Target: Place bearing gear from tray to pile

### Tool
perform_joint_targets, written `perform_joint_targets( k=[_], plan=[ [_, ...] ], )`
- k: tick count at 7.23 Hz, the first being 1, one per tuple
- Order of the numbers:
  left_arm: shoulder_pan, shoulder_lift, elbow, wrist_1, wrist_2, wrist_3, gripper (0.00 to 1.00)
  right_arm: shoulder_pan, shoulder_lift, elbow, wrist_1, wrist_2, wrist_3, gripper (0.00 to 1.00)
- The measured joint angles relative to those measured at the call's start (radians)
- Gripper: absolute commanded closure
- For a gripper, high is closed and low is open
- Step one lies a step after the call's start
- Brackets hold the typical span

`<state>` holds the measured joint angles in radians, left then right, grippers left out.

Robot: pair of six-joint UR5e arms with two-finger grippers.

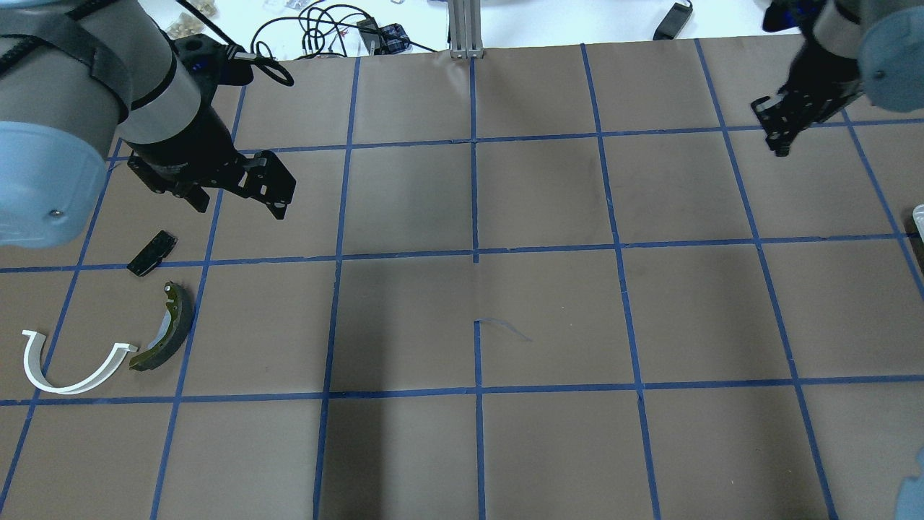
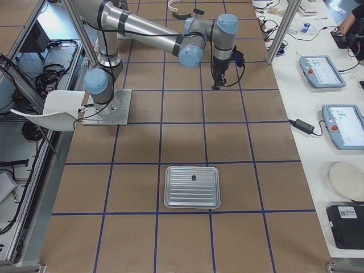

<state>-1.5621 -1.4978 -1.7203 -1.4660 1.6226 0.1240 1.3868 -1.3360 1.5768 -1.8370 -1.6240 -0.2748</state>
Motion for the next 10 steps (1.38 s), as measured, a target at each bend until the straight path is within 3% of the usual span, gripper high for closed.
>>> perform_joint_targets(
  k=[2, 4, 5, 6, 7, 8, 10],
  plan=[
    [0.004, 0.001, -0.012, 0.008, 0.003, -0.040, 0.00, 0.184, 0.046, -0.001, -0.006, 0.129, 0.372, 0.87],
    [0.014, 0.000, -0.007, 0.022, -0.006, -0.043, 0.00, 0.351, 0.132, -0.002, -0.102, 0.243, 0.633, 0.86],
    [0.015, 0.000, -0.009, 0.023, -0.007, -0.043, 0.00, 0.427, 0.192, -0.003, -0.171, 0.268, 0.728, 0.79],
    [0.015, 0.000, -0.011, 0.024, -0.007, -0.043, 0.00, 0.483, 0.241, -0.002, -0.224, 0.276, 0.799, 0.47],
    [0.016, 0.001, -0.011, 0.024, -0.007, -0.043, 0.00, 0.514, 0.274, -0.001, -0.257, 0.278, 0.835, 0.05],
    [0.016, 0.001, -0.011, 0.025, -0.006, -0.043, 0.00, 0.526, 0.295, -0.003, -0.271, 0.283, 0.850, 0.00],
    [0.016, -0.001, -0.012, 0.026, -0.005, -0.043, 0.00, 0.515, 0.290, -0.019, -0.270, 0.285, 0.856, 0.00]
  ],
)
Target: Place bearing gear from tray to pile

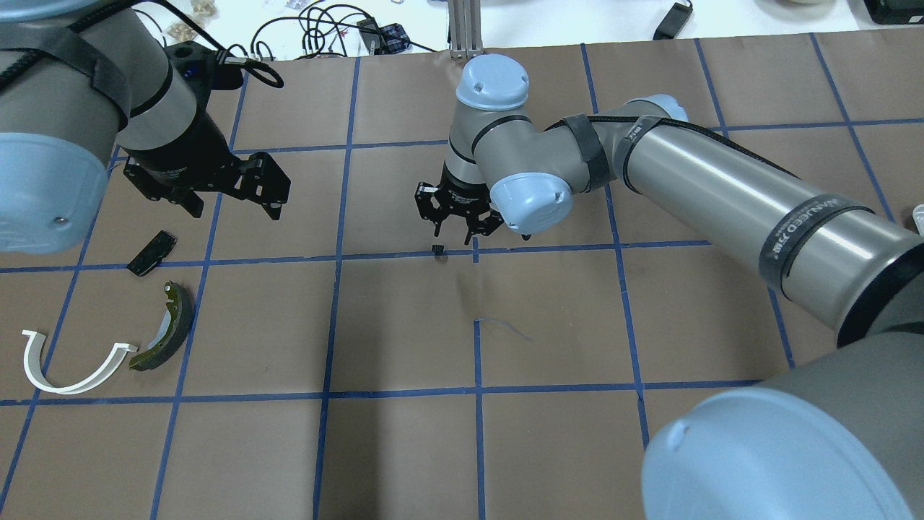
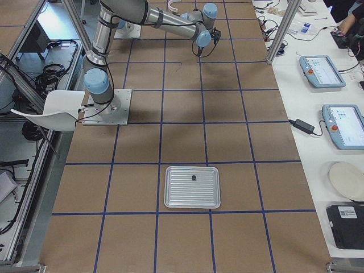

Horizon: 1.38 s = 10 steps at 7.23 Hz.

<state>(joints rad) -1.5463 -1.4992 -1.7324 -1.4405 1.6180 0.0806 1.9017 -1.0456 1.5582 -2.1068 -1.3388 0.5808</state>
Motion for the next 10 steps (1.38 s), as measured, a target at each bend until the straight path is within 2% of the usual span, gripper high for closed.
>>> perform_joint_targets(
  k=[2, 4, 6, 8, 10],
  plan=[
    [-0.001, -0.009, 0.003, 0.002, 0.000, -0.009, 0.00, -0.116, -0.084, -0.036, 0.114, -0.007, -0.079, 0.00],
    [-0.005, -0.029, 0.008, 0.023, -0.006, -0.032, 0.00, -0.302, -0.205, -0.047, 0.259, -0.014, -0.383, 0.00],
    [-0.014, -0.049, 0.012, 0.043, -0.038, -0.122, 0.00, -0.472, -0.287, -0.053, 0.381, -0.101, -0.629, 0.00],
    [-0.061, -0.105, 0.016, 0.104, -0.053, -0.237, 0.00, -0.608, -0.314, -0.056, 0.425, -0.219, -0.851, 0.00],
    [-0.112, -0.199, 0.039, 0.214, -0.082, -0.308, 0.00, -0.779, -0.299, -0.050, 0.419, -0.251, -1.118, 0.00]
  ],
)
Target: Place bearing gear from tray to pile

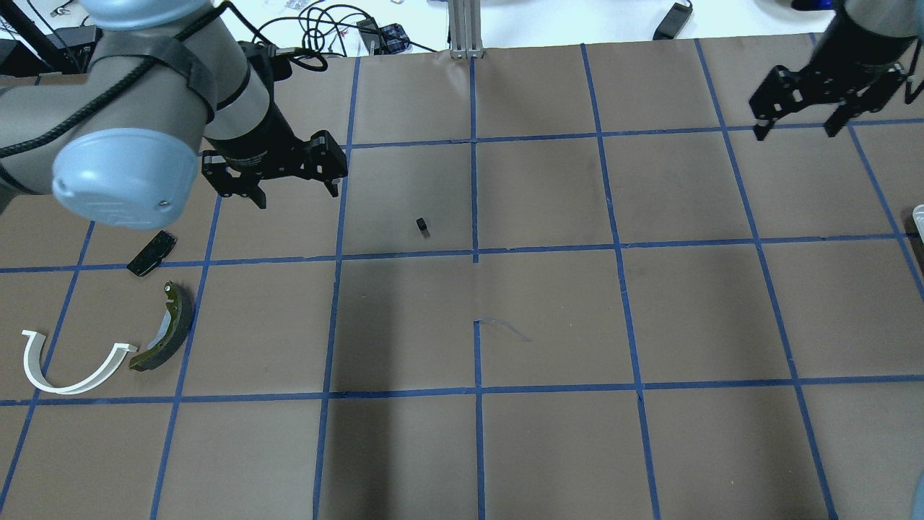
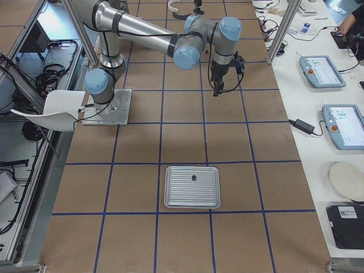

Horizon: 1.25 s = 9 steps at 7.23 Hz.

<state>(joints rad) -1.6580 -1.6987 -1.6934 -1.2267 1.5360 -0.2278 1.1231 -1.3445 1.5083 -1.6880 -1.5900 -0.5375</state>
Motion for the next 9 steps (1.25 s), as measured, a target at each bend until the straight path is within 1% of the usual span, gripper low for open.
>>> perform_joint_targets(
  k=[1, 2, 4, 5, 6, 7, 8, 9],
  plan=[
    [-0.010, -0.054, 0.017, 0.041, -0.037, -0.014, 0.00, -0.090, 0.029, 0.002, -0.010, -0.007, -0.126, 0.00],
    [-0.016, -0.112, 0.031, 0.076, -0.057, -0.018, 0.00, -0.172, 0.078, 0.005, -0.045, -0.013, -0.240, 0.00],
    [-0.039, -0.223, 0.041, 0.163, -0.069, -0.062, 0.00, -0.293, 0.205, 0.010, -0.189, -0.008, -0.448, 0.01],
    [-0.059, -0.277, 0.042, 0.201, -0.069, -0.116, 0.00, -0.340, 0.260, 0.012, -0.252, -0.008, -0.555, 0.04],
    [-0.075, -0.331, 0.042, 0.247, -0.067, -0.185, 0.00, -0.381, 0.296, 0.016, -0.286, -0.013, -0.629, 0.07],
    [-0.091, -0.378, 0.044, 0.294, -0.062, -0.254, 0.00, -0.408, 0.319, 0.028, -0.314, -0.019, -0.663, 0.12],
    [-0.102, -0.415, 0.045, 0.319, -0.058, -0.293, 0.01, -0.425, 0.335, 0.052, -0.367, -0.021, -0.682, 0.14],
    [-0.112, -0.442, 0.048, 0.329, -0.047, -0.323, 0.09, -0.437, 0.348, 0.082, -0.436, -0.021, -0.721, 0.19]
  ],
)
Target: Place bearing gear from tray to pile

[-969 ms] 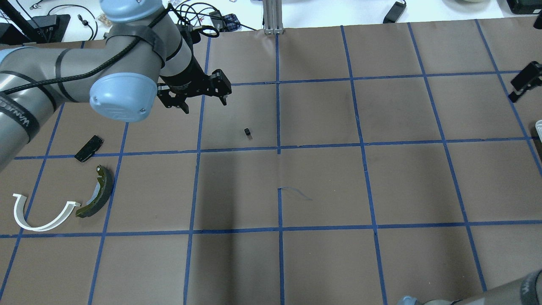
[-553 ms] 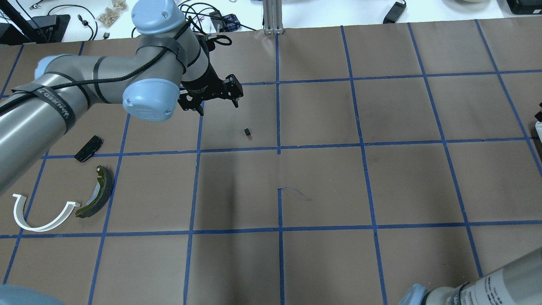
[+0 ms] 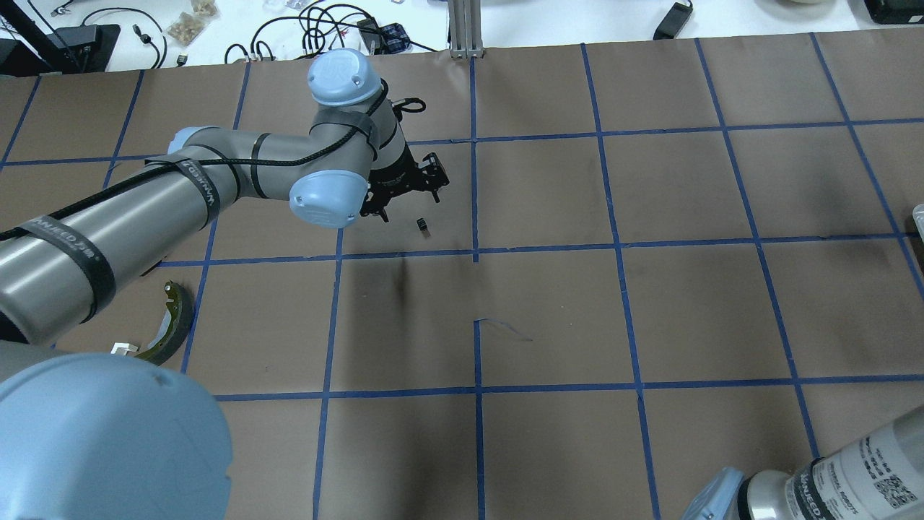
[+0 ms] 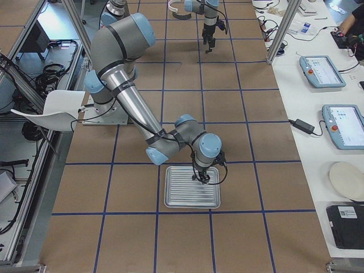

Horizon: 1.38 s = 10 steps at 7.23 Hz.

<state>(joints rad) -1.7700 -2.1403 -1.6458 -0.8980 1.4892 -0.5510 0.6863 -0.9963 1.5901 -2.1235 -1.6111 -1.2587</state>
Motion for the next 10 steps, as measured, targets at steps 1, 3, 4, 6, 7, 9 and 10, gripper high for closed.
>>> perform_joint_targets(
  k=[1, 3, 4, 6, 7, 9, 10],
  plan=[
    [-0.009, -0.017, 0.007, 0.002, 0.022, -0.024, 0.34, -0.010, 0.008, 0.021, -0.046, 0.001, -0.050, 0.29],
    [-0.019, -0.038, 0.021, 0.003, 0.049, -0.033, 0.92, -0.021, 0.011, 0.036, -0.074, 0.000, -0.083, 0.70],
    [-0.021, -0.041, 0.027, 0.003, 0.050, -0.029, 1.00, -0.021, 0.012, 0.038, -0.077, -0.001, -0.083, 0.78],
    [-0.023, -0.043, 0.037, -0.003, 0.045, -0.022, 1.00, -0.022, 0.011, 0.038, -0.075, -0.003, -0.080, 0.85],
    [-0.022, -0.039, 0.039, -0.007, 0.044, -0.020, 1.00, -0.020, 0.000, 0.034, -0.069, -0.012, -0.075, 0.85],
    [-0.002, -0.008, 0.039, -0.038, 0.039, 0.064, 1.00, 0.021, -0.090, 0.031, -0.020, -0.033, 0.001, 0.85],
    [0.044, 0.023, 0.033, -0.070, 0.037, 0.199, 1.00, 0.089, -0.166, 0.033, 0.061, -0.037, 0.092, 0.85]
  ],
)
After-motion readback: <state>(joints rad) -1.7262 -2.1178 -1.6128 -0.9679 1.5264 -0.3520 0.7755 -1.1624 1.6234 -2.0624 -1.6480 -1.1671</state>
